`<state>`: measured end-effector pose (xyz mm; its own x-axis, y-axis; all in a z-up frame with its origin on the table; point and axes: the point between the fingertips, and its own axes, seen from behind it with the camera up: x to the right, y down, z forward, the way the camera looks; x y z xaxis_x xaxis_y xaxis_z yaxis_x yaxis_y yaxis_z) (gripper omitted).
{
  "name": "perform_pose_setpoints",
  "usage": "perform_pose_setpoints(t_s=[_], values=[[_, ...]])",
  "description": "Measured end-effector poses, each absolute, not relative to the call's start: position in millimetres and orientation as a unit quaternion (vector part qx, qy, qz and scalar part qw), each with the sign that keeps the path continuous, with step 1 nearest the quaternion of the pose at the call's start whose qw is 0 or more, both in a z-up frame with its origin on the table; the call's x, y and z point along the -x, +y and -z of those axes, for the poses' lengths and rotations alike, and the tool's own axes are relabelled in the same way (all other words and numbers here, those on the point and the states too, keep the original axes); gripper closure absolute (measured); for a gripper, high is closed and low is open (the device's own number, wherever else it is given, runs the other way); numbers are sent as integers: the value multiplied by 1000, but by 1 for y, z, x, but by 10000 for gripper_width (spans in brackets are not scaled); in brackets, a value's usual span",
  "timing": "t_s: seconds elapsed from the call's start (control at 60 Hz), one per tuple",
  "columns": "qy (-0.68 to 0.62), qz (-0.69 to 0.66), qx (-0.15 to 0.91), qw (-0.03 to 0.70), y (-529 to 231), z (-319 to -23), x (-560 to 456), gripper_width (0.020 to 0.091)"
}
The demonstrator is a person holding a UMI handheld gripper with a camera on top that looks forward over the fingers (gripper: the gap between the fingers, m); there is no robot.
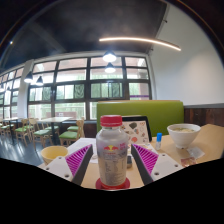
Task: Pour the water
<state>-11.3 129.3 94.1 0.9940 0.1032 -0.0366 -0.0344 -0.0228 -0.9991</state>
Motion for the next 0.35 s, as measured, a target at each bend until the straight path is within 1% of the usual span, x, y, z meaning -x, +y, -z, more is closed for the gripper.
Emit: perform_pose_setpoints(t_s=[0.35], values=[[-42,-66,713,697,128,-94,21,266]])
